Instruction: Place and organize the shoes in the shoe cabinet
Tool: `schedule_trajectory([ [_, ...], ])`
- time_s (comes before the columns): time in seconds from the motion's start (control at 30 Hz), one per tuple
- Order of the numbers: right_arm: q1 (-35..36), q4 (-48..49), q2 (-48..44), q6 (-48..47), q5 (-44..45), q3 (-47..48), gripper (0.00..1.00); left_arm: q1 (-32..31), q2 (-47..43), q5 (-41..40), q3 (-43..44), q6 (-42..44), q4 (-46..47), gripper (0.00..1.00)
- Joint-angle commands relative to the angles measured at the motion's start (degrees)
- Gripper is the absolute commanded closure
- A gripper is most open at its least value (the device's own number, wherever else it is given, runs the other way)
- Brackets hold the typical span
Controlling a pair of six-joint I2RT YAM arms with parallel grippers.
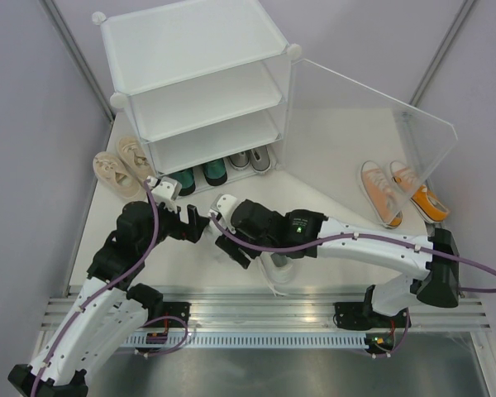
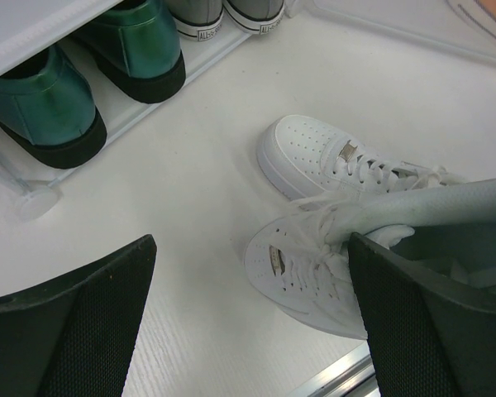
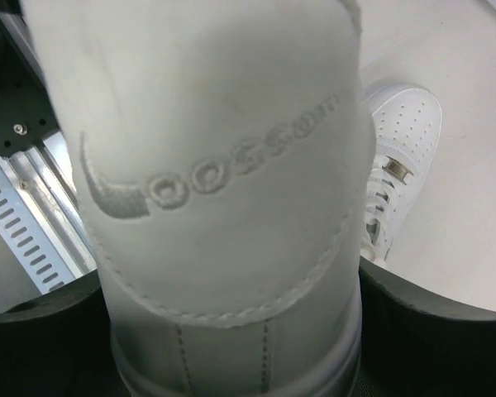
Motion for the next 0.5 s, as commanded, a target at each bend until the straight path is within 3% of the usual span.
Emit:
schedule_trajectory([
  [0.0,-0.52,5.45,-2.12,-2.16,-0.51,-3.01,0.68,-0.19,0.05,1.08,1.02,-0.62,0.79,0.01],
  [0.03,-0.69,5.89,-3.09,-2.25,-0.6,-3.53,0.74,-0.19,0.05,0.82,1.02,-0.62,0.71,0.01],
  [0.07,-0.69,6.15,-3.36,-2.08,-0.42,-3.54,0.86,-0.19,-0.12,0.73,1.02,-0.62,0.79,0.01],
  [0.17,-0.69,6.15,-4.33,-1.64,0.19,-3.45,0.99,-0.19,-0.82,-0.24,1.11,-0.54,0.79,0.01],
  [0.47,-1.04,12.21,-9.77,-0.67,2.83,-7.84,0.99,-0.19,-3.81,-5.42,1.55,-0.53,0.36,0.01],
])
